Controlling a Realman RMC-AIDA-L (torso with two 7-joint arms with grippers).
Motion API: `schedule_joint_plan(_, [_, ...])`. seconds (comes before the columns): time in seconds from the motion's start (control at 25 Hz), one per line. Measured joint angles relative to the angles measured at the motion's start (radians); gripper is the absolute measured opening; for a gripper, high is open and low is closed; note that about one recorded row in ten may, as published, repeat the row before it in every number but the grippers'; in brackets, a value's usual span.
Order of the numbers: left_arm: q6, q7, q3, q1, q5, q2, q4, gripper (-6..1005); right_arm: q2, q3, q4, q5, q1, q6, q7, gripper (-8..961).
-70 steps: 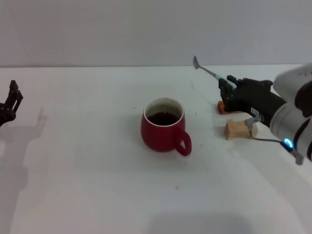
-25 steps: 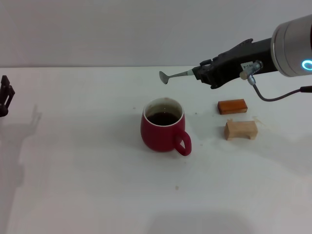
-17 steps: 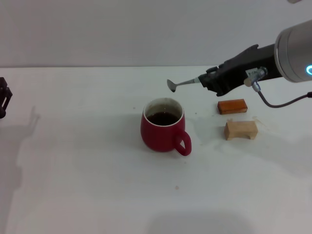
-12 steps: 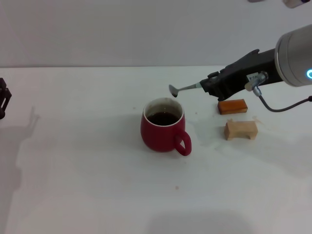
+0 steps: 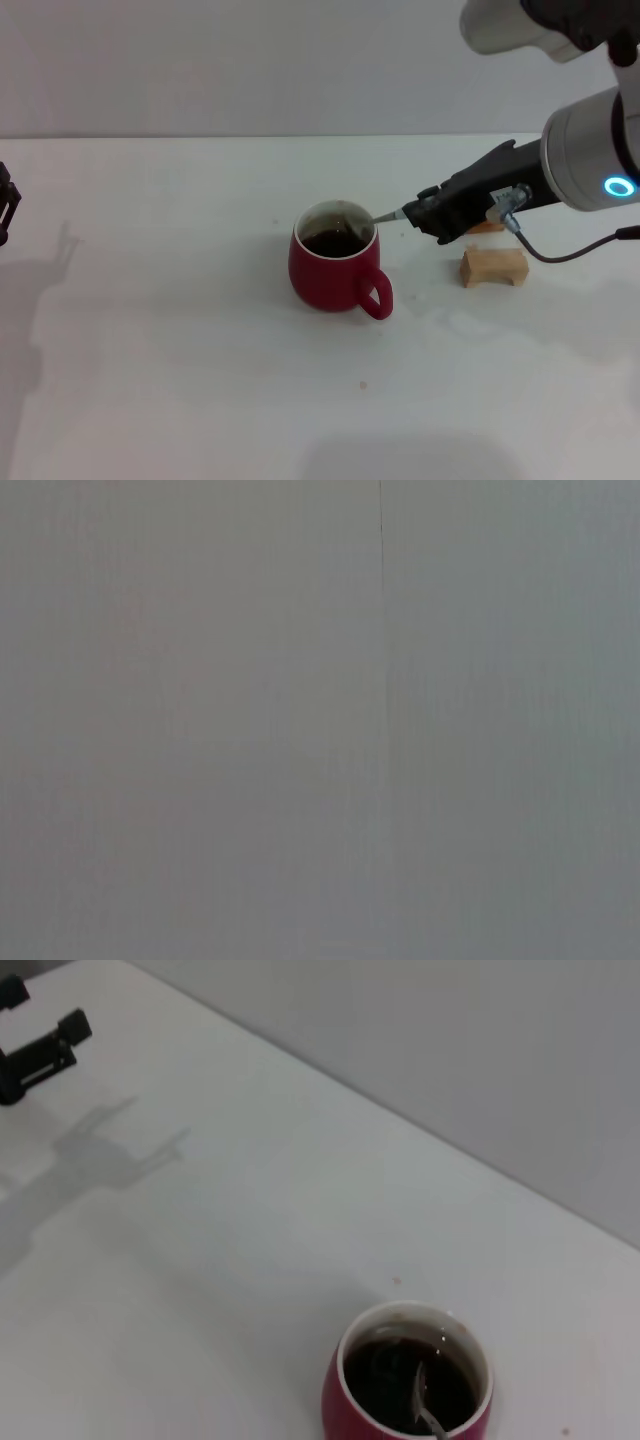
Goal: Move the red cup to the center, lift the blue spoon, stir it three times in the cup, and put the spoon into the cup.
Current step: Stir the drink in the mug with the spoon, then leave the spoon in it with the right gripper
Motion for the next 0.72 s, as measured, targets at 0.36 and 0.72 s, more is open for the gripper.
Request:
schedule_joint_plan(0.36, [0.001, 0.0, 0.0, 0.001, 0.0, -0.001, 0.001, 842, -0.002, -0.006, -0.074, -0.01, 0.01, -0.048, -0.013, 131])
schedule_joint_plan(0.72, [0.001, 0.0, 0.0, 0.001, 0.0, -0.002, -0.001, 842, -0.003, -0.025, -0.157, -0.012, 0.051, -0.088, -0.028, 131])
